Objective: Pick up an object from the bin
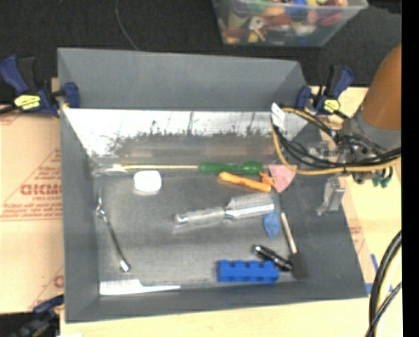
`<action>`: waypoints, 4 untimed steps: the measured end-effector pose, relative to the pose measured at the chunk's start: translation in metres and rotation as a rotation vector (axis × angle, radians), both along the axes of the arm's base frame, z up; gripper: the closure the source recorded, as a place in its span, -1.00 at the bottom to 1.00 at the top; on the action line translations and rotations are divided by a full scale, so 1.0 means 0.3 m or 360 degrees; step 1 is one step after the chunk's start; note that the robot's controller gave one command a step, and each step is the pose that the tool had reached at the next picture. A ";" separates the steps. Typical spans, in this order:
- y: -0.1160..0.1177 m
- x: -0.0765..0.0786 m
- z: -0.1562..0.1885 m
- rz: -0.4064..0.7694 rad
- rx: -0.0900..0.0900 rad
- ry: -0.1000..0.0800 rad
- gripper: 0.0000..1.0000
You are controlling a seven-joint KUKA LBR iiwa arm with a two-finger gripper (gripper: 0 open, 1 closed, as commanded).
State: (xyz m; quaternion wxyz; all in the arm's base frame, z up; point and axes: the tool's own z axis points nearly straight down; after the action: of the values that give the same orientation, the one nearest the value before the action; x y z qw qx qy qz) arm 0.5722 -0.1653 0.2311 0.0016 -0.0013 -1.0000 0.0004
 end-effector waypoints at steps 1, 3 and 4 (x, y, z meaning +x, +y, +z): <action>0.003 0.005 0.016 0.0006 -0.0003 -0.0013 -1.00; 0.147 -0.063 0.193 0.0654 -0.0005 -0.0017 -1.00; 0.153 -0.059 0.295 0.1311 -0.0014 -0.0021 -1.00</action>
Offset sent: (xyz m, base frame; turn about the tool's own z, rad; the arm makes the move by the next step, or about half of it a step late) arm 0.0059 0.0267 0.0687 -0.5619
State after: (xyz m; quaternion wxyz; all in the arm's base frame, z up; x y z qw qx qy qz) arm 0.5545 -0.1193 0.3196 -0.0052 0.3993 -0.9168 0.0052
